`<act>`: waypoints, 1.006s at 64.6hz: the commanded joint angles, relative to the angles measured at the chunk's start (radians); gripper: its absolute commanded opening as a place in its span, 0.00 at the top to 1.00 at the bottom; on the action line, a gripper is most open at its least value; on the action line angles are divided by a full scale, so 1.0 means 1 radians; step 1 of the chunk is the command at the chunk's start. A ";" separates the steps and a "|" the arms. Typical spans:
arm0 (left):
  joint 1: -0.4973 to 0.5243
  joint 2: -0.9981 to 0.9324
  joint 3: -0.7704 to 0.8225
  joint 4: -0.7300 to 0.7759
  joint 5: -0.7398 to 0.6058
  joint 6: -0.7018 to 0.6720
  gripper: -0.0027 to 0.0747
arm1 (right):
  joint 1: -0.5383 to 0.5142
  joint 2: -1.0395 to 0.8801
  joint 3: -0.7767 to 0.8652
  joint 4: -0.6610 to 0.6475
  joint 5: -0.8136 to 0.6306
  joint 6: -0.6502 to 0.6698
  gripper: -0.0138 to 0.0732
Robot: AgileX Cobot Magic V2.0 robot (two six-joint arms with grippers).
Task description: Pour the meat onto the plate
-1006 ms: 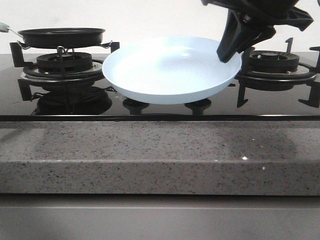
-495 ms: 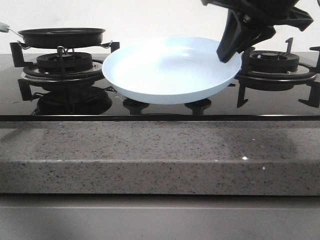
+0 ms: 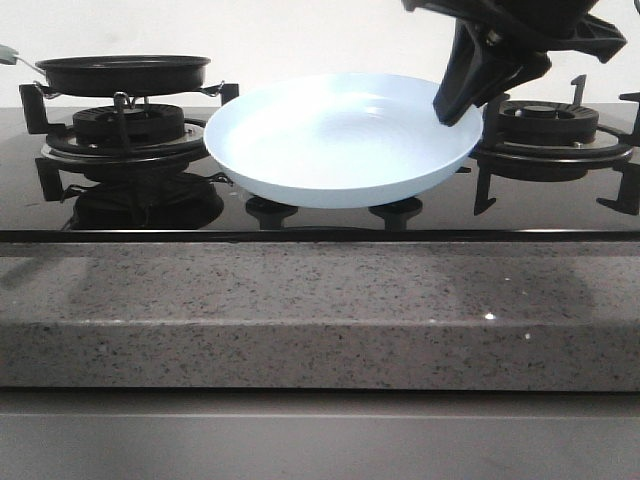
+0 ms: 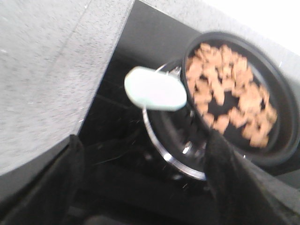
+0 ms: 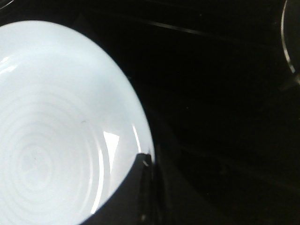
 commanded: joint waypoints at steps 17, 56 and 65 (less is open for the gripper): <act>0.046 0.136 -0.122 -0.286 -0.095 0.026 0.29 | 0.001 -0.034 -0.027 0.009 -0.048 -0.006 0.92; 0.052 0.288 -0.159 -0.698 -0.072 0.297 0.29 | 0.000 -0.034 -0.027 0.009 -0.048 -0.006 0.92; 0.052 0.315 -0.159 -0.725 -0.061 0.311 0.29 | 0.000 -0.034 -0.027 0.009 -0.048 -0.006 0.92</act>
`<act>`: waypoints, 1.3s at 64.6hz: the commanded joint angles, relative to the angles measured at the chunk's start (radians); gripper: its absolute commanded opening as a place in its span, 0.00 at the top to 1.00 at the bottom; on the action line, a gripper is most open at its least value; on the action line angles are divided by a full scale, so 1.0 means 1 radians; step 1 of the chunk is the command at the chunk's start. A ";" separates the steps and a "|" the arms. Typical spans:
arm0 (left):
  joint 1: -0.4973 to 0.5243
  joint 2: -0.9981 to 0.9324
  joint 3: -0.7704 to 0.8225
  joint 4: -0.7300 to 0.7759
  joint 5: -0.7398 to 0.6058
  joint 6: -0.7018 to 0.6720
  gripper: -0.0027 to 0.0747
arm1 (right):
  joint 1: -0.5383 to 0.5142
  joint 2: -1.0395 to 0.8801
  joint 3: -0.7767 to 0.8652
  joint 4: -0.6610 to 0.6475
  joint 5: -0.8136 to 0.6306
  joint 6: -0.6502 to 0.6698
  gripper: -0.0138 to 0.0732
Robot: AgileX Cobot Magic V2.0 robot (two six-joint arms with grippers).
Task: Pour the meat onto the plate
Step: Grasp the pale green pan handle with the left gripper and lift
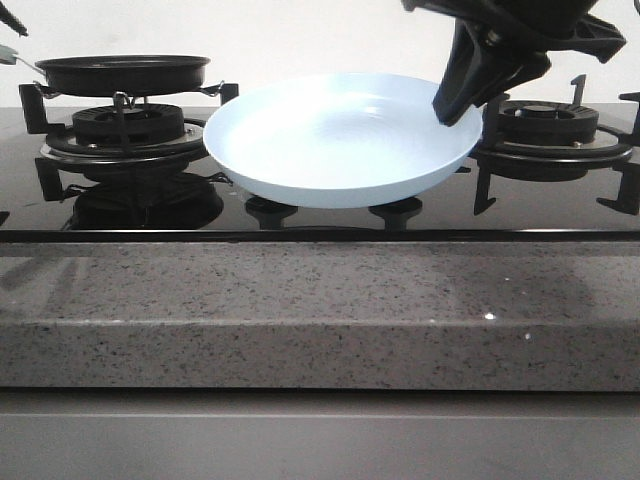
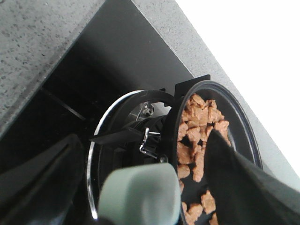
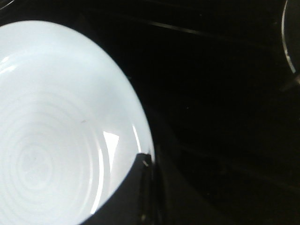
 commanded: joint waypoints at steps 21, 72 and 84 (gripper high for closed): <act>0.061 -0.019 -0.035 -0.190 0.077 0.130 0.43 | 0.000 -0.034 -0.027 0.007 -0.048 -0.006 0.92; 0.069 -0.004 -0.035 -0.317 0.195 0.225 0.78 | 0.000 -0.034 -0.027 0.007 -0.048 -0.006 0.92; 0.073 -0.006 -0.035 -0.317 0.202 0.229 0.97 | 0.000 -0.034 -0.027 0.007 -0.048 -0.006 0.92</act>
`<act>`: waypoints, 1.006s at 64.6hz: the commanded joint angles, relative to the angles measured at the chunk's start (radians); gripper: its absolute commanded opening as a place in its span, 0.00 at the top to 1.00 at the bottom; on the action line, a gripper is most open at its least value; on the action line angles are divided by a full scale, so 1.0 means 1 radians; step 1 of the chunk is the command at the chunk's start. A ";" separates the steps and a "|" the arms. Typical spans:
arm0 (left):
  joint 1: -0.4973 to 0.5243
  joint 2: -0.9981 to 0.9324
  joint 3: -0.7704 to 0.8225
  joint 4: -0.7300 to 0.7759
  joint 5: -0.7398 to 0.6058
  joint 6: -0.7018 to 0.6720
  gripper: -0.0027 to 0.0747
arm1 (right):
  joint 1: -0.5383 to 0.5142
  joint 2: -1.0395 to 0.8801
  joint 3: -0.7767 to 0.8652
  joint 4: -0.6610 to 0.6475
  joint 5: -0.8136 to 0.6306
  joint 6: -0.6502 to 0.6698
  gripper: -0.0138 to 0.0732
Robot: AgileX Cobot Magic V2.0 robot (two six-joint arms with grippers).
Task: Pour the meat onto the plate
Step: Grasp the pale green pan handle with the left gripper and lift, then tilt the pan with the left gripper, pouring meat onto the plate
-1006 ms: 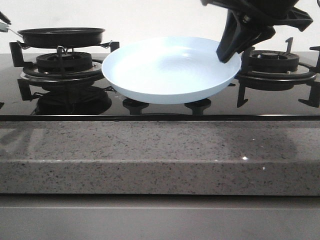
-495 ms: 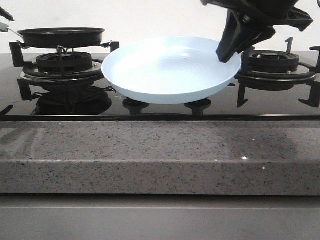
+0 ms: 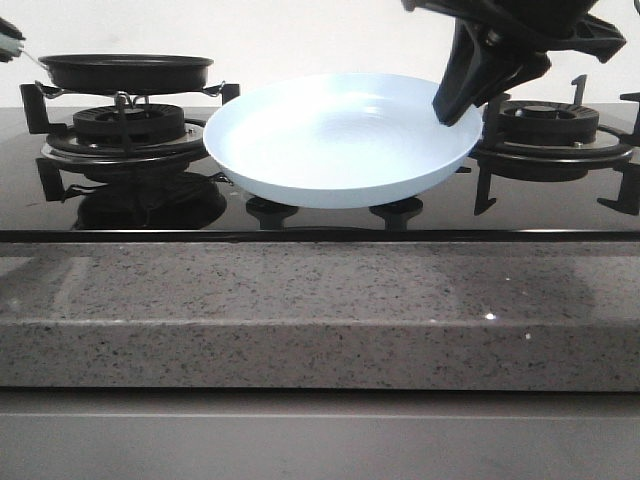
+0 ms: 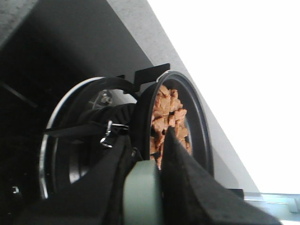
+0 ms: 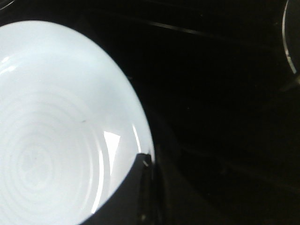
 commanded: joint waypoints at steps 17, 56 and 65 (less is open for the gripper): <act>0.012 -0.145 -0.029 -0.020 0.010 0.065 0.99 | 0.000 -0.034 -0.027 0.007 -0.048 -0.006 0.92; -0.264 -0.445 0.062 0.005 -0.038 0.232 0.99 | 0.000 -0.034 -0.027 0.007 -0.048 -0.006 0.92; -0.358 -0.488 0.073 0.083 -0.096 0.279 0.99 | 0.000 -0.034 -0.027 0.007 -0.048 -0.006 0.92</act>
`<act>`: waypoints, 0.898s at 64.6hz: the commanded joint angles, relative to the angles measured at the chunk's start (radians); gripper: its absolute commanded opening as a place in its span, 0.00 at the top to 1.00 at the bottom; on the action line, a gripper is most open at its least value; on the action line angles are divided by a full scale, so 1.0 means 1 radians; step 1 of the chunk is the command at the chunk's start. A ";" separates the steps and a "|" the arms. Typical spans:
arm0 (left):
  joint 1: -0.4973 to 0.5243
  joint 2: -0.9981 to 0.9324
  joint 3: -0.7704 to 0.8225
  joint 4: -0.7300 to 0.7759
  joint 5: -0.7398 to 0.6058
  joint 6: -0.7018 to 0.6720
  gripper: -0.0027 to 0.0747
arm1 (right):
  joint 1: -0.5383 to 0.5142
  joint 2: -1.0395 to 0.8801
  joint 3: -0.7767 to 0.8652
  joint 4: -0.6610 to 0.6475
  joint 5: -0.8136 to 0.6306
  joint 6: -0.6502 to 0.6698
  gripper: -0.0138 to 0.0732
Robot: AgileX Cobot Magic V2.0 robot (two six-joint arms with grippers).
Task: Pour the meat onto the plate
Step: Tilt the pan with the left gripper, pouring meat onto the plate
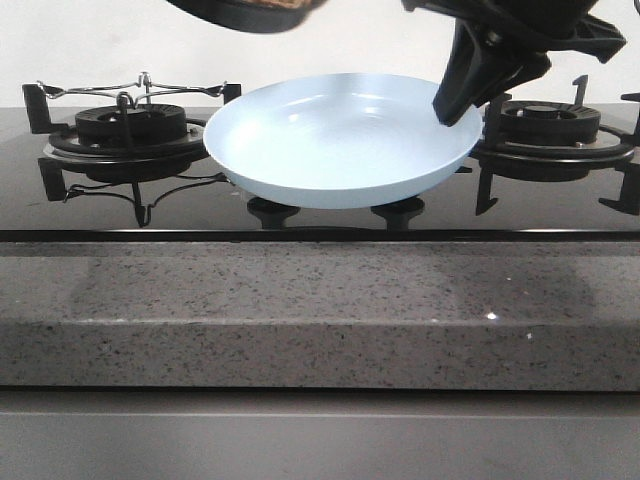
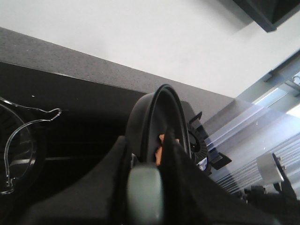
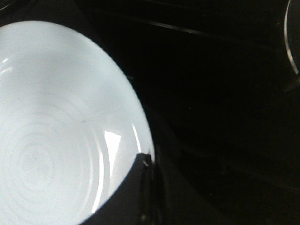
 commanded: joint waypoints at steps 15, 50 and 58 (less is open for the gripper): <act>-0.204 -0.094 -0.028 0.046 -0.172 0.151 0.99 | 0.000 -0.034 -0.027 0.007 -0.048 -0.006 0.92; -0.424 -0.131 -0.029 0.065 -0.346 0.713 0.99 | 0.000 -0.034 -0.027 0.007 -0.048 -0.006 0.92; -0.440 -0.131 -0.029 0.067 -0.347 0.837 0.99 | 0.000 -0.034 -0.027 0.007 -0.048 -0.006 0.92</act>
